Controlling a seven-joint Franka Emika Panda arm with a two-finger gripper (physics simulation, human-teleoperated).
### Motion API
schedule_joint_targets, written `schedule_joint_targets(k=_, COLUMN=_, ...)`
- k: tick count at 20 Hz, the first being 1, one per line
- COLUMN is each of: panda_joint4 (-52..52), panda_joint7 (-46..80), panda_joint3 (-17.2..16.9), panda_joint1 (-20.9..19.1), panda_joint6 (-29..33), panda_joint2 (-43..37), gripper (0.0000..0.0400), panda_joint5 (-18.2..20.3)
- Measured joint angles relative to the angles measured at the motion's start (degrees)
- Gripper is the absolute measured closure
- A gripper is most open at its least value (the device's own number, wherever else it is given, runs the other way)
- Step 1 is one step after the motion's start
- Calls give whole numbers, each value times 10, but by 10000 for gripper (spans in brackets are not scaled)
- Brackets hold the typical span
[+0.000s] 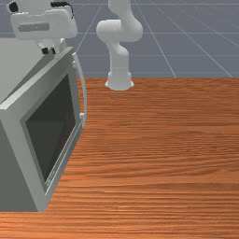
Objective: Open the microwave
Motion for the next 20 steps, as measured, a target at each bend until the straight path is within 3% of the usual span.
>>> schedule_joint_targets(k=5, panda_joint4=-7, panda_joint7=3, panda_joint3=25, panda_joint1=-20, panda_joint6=8, panda_joint2=-6, gripper=226, panda_joint5=-2)
schedule_joint_targets(k=7, panda_joint4=-20, panda_joint7=3, panda_joint3=41, panda_joint1=-13, panda_joint6=7, panda_joint2=-13, gripper=317, panda_joint5=2)
schedule_joint_targets(k=10, panda_joint4=-25, panda_joint7=-5, panda_joint3=57, panda_joint1=4, panda_joint6=6, panda_joint2=-26, gripper=373, panda_joint5=5)
schedule_joint_targets(k=13, panda_joint4=-28, panda_joint7=-7, panda_joint3=60, panda_joint1=11, panda_joint6=6, panda_joint2=-27, gripper=394, panda_joint5=3)
schedule_joint_targets(k=14, panda_joint4=-28, panda_joint7=-8, panda_joint3=59, panda_joint1=10, panda_joint6=4, panda_joint2=-28, gripper=240, panda_joint5=2)
schedule_joint_targets(k=15, panda_joint4=-29, panda_joint7=-9, panda_joint3=57, panda_joint1=9, panda_joint6=4, panda_joint2=-32, gripper=145, panda_joint5=3)
schedule_joint_targets(k=16, panda_joint4=-28, panda_joint7=-10, panda_joint3=56, panda_joint1=7, panda_joint6=3, panda_joint2=-39, gripper=88, panda_joint5=4)
schedule_joint_targets(k=18, panda_joint4=-27, panda_joint7=-12, panda_joint3=53, panda_joint1=4, panda_joint6=3, panda_joint2=-56, gripper=33, panda_joint5=6)
schedule_joint_targets(k=20, panda_joint4=-27, panda_joint7=-13, panda_joint3=51, panda_joint1=2, panda_joint6=4, panda_joint2=-64, gripper=12, panda_joint5=7)
